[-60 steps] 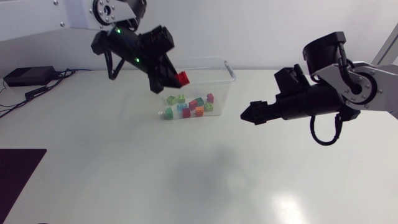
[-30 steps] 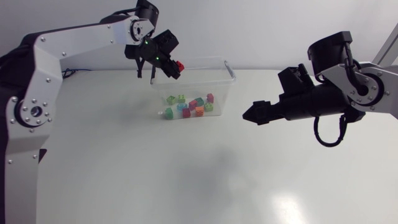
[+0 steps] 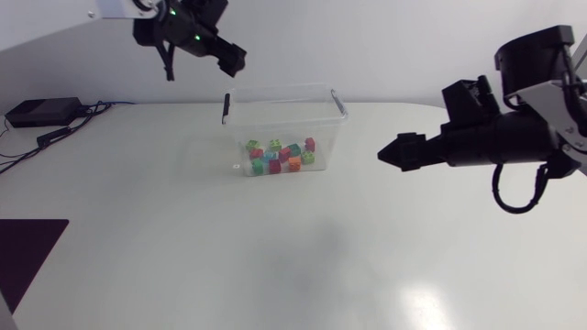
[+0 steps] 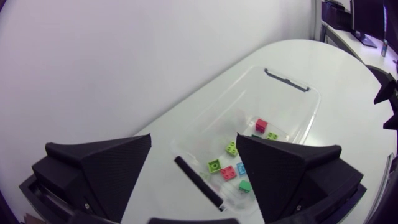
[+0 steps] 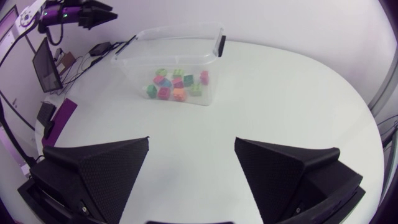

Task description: Place the duplo bricks in the container

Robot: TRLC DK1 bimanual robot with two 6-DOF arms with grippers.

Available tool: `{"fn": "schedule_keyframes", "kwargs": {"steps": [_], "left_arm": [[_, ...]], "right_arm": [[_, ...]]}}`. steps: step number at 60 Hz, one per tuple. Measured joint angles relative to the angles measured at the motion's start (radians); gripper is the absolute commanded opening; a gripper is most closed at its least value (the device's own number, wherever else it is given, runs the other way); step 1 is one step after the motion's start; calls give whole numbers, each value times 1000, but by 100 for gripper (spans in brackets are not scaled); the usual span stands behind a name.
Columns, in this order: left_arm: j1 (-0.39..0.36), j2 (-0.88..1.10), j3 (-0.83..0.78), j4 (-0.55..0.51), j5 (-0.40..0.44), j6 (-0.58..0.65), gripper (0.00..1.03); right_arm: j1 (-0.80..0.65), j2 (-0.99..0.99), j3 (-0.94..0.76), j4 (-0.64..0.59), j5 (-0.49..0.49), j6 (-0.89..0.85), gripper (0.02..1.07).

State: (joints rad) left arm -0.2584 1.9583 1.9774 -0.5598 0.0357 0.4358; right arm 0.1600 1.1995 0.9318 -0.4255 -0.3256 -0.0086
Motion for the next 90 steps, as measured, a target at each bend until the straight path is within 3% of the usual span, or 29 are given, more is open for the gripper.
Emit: {"fn": "schedule_keyframes", "kwargs": {"steps": [12,24,41,62,90], "left_arm": [[49,-260,-296,140,-139,-52,99],[106,-503,-584,231,-191,-86,99],[209,-789,-892,345,-199,-103,99],[280,-1048,-1227,484,-199,-89,99],[311,-1312,-1443,495,-164,-69,99]], "right_arm": [[-93,-134,-19,3,113,-19,102],[-171,-267,-111,18,167,-72,102],[-308,-378,-242,93,171,-120,102],[-325,-525,-423,228,254,-158,102],[-318,-804,-612,297,291,-200,102]]}}
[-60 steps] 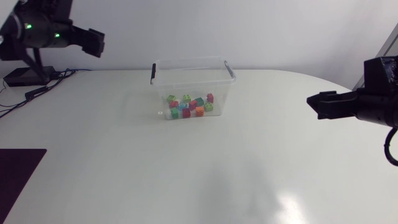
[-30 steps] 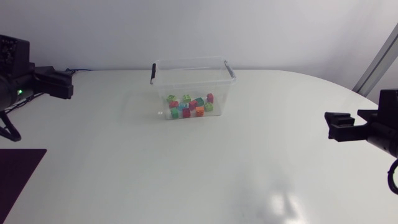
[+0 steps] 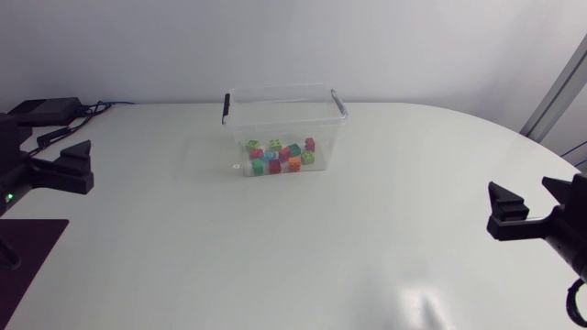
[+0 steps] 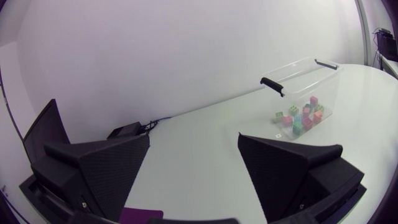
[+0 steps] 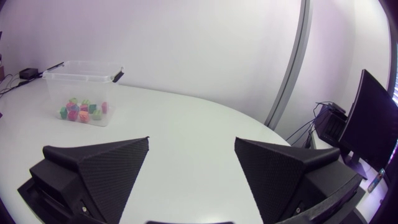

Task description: Place the duplo bricks in the container

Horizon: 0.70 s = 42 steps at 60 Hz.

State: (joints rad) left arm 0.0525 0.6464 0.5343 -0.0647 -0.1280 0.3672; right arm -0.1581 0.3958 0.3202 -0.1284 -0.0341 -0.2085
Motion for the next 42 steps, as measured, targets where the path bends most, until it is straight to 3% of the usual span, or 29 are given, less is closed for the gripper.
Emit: {"fn": "schedule_keyframes", "kwargs": {"steps": [23,42], "left_arm": [[5,-193,-159,-1,31,-6,99],[-10,-353,-285,14,67,-111,99]], "right_arm": [[35,-178,-94,-2,21,-8,102],[78,-254,-167,31,25,48,102]]}}
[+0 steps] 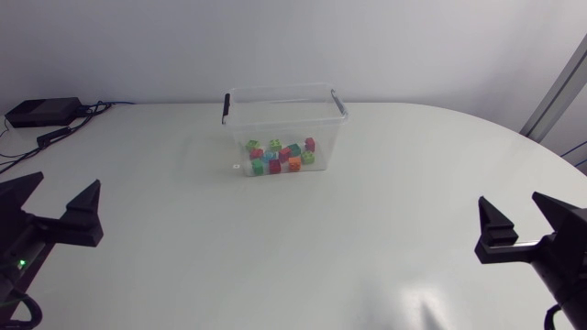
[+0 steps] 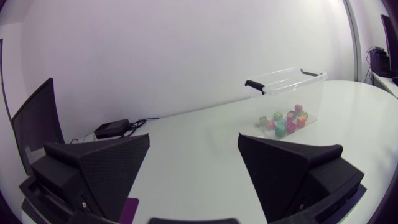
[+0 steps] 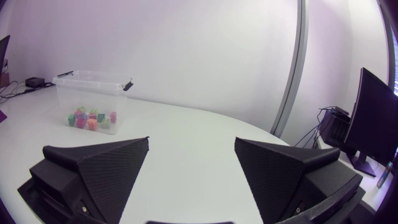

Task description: Place the duplo bricks in the container

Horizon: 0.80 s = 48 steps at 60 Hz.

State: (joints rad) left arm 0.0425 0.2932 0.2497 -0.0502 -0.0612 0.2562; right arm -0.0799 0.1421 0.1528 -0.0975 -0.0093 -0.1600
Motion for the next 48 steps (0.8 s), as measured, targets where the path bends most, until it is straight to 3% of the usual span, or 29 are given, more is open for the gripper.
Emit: {"fn": "schedule_keyframes", "kwargs": {"steps": [30,48], "left_arm": [[-33,-262,-211,32,51,-203,99],[-37,-287,-230,35,55,-231,99]], "right_arm": [[68,-125,-119,77,4,120,102],[73,-138,-131,79,7,135,102]]}}
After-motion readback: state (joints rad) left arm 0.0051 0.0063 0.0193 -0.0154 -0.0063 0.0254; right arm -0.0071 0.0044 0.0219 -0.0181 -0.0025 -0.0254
